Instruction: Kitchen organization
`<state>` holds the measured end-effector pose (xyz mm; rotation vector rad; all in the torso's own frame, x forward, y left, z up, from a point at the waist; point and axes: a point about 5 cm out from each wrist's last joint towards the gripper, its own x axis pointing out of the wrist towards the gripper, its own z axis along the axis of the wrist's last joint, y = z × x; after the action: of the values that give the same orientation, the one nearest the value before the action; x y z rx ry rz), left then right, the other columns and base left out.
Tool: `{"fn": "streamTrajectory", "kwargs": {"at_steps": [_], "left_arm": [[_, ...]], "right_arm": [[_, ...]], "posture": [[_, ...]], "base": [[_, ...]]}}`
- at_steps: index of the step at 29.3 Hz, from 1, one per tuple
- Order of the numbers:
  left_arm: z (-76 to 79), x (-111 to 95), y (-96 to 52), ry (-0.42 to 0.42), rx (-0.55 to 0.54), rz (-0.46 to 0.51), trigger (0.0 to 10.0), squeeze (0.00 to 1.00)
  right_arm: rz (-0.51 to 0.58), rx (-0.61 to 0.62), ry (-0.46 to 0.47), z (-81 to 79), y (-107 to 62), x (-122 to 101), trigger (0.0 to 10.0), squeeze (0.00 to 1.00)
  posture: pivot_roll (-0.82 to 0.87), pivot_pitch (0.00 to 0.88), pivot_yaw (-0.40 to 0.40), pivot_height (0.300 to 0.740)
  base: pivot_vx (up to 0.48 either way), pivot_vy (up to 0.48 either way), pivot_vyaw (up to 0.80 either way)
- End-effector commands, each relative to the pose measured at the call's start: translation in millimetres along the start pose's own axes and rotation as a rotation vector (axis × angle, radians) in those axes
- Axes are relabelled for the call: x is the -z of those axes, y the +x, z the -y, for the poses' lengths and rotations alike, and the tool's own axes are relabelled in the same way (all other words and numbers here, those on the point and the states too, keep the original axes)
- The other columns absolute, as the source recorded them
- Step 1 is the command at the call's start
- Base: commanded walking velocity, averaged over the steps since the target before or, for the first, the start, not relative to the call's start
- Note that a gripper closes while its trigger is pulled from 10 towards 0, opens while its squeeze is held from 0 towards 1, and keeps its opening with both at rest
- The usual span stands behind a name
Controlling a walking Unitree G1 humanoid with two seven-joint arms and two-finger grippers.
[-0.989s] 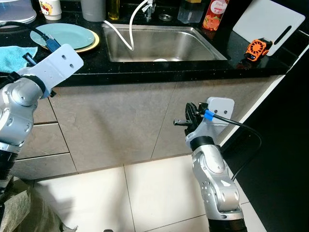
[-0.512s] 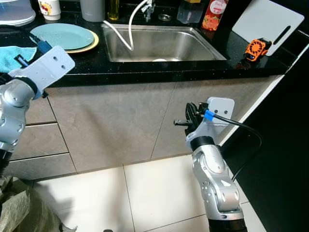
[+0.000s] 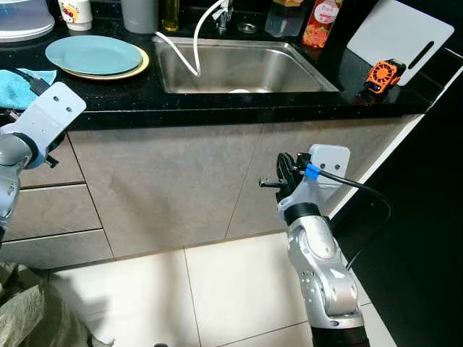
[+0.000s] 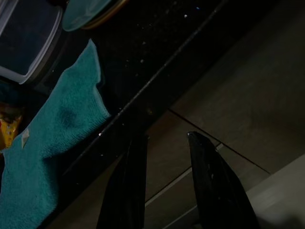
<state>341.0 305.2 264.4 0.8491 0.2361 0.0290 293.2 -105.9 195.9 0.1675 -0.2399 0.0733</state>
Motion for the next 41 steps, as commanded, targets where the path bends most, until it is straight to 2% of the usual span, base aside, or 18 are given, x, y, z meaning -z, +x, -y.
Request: {"fn": "streamTrajectory", "kwargs": {"at_steps": [1,16,41], "left_arm": [[6.4,-3.9,5.2,-0.016,0.026,0.014,10.0,0.0],[1.9,-2.1,11.3,-0.026,0.031,0.005,10.0,0.0],[1.3,-10.4,7.6,-0.019,0.033,0.024,10.0,0.0]], "right_arm": [[-0.022,-0.001,0.0,0.5,0.3,3.1,10.0,0.0],[-0.02,0.015,0.008,0.8,-1.4,4.0,10.0,0.0],[-0.019,0.016,0.006,0.7,-0.5,3.2,10.0,0.0]], "posture": [[0.26,0.068,-0.091,0.74],[0.26,0.068,-0.077,0.74],[0.24,0.077,-0.085,0.74]], "base": [[0.0,0.0,0.0],[0.0,0.0,0.0],[0.0,0.0,0.0]]}}
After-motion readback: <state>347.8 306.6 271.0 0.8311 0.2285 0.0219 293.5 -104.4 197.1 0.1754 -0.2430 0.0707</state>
